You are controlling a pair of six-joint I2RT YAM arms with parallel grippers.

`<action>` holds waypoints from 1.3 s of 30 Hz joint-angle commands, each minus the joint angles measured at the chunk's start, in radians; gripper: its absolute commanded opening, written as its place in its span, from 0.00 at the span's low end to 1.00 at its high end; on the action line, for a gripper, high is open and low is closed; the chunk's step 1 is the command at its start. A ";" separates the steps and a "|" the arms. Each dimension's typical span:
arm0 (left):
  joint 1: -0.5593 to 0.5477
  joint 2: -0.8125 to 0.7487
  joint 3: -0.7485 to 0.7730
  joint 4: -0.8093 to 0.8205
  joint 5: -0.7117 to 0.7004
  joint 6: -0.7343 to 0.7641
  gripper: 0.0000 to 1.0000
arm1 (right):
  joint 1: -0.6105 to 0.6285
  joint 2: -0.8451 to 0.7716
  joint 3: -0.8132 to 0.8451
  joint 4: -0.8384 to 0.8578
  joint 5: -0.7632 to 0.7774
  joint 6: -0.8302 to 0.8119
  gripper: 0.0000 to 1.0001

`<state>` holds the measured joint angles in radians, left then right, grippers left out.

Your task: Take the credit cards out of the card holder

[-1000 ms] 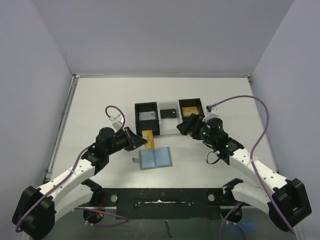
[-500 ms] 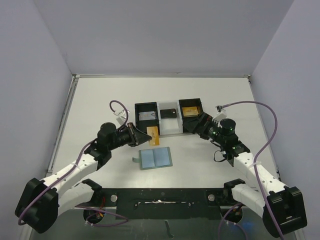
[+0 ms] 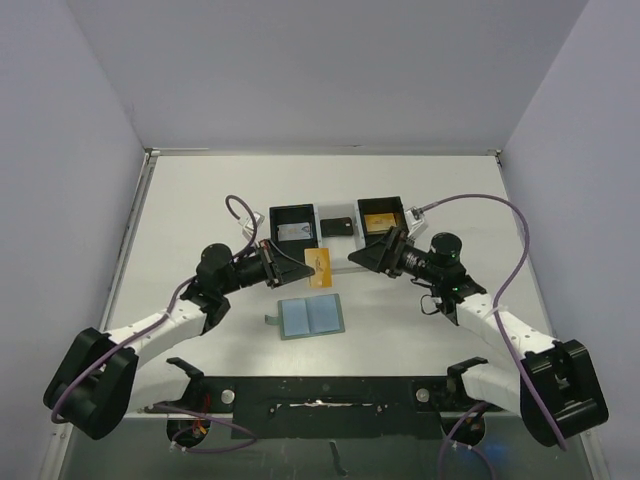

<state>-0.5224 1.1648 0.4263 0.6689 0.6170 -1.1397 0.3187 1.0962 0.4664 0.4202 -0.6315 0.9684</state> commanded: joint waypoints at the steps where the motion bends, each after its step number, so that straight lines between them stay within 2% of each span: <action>1: -0.001 0.031 -0.001 0.194 0.060 -0.061 0.00 | 0.061 0.039 0.071 0.093 -0.075 -0.006 0.80; 6: -0.001 0.071 -0.003 0.289 0.083 -0.094 0.00 | 0.134 0.094 0.136 0.092 -0.125 -0.032 0.71; 11: -0.004 0.089 -0.016 0.372 0.089 -0.136 0.00 | 0.148 0.107 0.144 0.109 -0.155 -0.025 0.63; 25: -0.004 0.129 -0.008 0.437 0.125 -0.149 0.00 | 0.157 0.167 0.119 0.366 -0.289 0.134 0.27; 29: -0.004 0.127 -0.004 0.434 0.122 -0.149 0.00 | 0.159 0.183 0.120 0.410 -0.319 0.160 0.22; 36: -0.005 0.123 0.006 0.426 0.123 -0.141 0.00 | 0.170 0.204 0.126 0.414 -0.323 0.175 0.21; 39: -0.006 0.119 0.009 0.424 0.125 -0.144 0.00 | 0.176 0.212 0.135 0.404 -0.323 0.169 0.17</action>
<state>-0.5228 1.2934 0.4084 1.0336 0.7319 -1.2949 0.4808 1.3067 0.5732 0.7624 -0.9295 1.1351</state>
